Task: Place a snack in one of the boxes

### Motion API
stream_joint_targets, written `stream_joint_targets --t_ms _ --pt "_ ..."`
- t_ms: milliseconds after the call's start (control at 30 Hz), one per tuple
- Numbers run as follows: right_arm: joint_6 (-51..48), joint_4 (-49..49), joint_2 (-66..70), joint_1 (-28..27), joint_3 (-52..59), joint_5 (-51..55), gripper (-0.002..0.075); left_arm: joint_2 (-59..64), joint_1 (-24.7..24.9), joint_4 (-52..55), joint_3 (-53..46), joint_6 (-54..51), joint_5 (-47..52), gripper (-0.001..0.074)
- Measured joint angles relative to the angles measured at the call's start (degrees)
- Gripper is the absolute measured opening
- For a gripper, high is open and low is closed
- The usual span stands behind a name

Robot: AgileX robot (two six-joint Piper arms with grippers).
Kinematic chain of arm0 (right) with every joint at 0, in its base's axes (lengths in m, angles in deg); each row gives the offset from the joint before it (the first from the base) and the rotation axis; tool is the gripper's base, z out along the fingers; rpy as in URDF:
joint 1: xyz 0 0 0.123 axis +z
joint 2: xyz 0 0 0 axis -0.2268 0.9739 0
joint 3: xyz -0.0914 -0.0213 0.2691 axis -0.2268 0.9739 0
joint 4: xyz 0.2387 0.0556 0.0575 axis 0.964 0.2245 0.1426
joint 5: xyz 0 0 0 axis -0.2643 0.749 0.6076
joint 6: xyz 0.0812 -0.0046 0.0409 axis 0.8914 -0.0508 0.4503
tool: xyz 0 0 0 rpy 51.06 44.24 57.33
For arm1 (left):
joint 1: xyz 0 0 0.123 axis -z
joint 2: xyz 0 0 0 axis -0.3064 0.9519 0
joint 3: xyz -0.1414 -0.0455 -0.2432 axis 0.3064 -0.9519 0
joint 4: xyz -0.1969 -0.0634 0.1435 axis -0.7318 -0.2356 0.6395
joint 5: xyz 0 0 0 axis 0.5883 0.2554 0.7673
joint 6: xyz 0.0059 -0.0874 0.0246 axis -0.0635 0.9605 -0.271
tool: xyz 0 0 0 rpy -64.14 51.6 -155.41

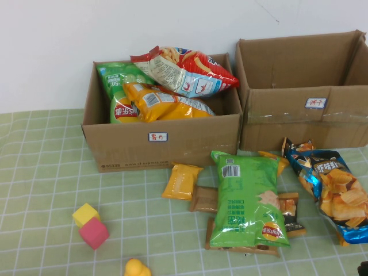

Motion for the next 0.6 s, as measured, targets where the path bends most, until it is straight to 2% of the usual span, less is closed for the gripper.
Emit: stream_joint_targets --t_ms 600 --pt "0.0 0.0 0.0 0.0 0.0 0.0 -0.0002 0.0 -0.1 0.4 0.1 0.3 0.4 -0.0001"
